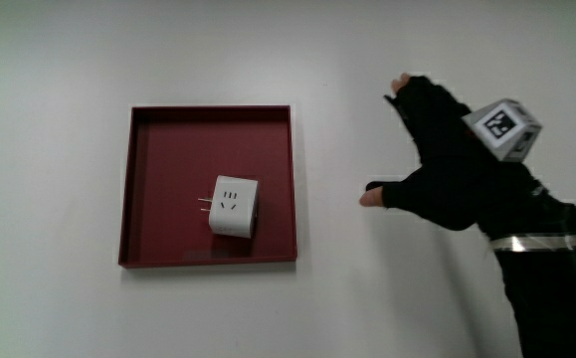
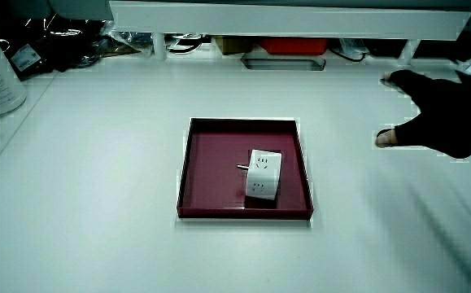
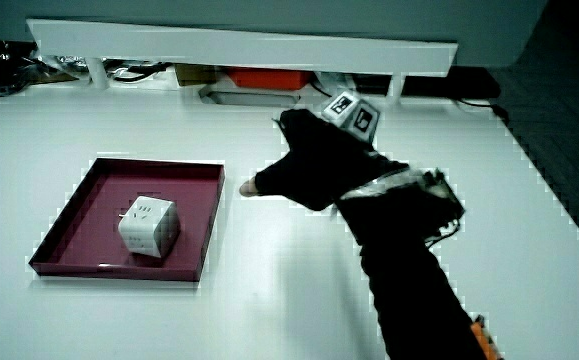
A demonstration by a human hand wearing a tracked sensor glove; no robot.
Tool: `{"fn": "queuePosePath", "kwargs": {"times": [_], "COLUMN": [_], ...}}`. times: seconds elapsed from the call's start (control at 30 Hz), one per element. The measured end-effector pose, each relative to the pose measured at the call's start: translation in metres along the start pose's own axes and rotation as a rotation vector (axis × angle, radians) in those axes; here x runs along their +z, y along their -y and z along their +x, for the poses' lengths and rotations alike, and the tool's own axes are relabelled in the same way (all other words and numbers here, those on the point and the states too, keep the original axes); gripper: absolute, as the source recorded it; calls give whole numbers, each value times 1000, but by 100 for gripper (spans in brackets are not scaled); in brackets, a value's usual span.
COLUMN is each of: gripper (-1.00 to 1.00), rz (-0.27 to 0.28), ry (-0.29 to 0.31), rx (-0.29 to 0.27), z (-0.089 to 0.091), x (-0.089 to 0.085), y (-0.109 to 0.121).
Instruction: Pick socket
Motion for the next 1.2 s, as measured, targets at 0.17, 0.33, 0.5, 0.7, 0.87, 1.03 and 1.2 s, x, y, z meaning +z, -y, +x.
{"fn": "queuePosePath", "kwargs": {"times": [0.17,0.33,0.5,0.7,0.87,1.03,1.2], "gripper": [0,0,0,0,0,0,0], "rz": [-69,-106,-132,-74,-101,-128,-159], "ry": [-58,-30,16,104,101,88,91], "rx": [-17,35,27,58,49,52,62], "z": [-9,-4,-11,-22,-20,-21,-25], "x": [-20,-41,-59,-75,-91,-106,-119], "y": [-16,-37,-50,-59,-71,-78,-86]}}
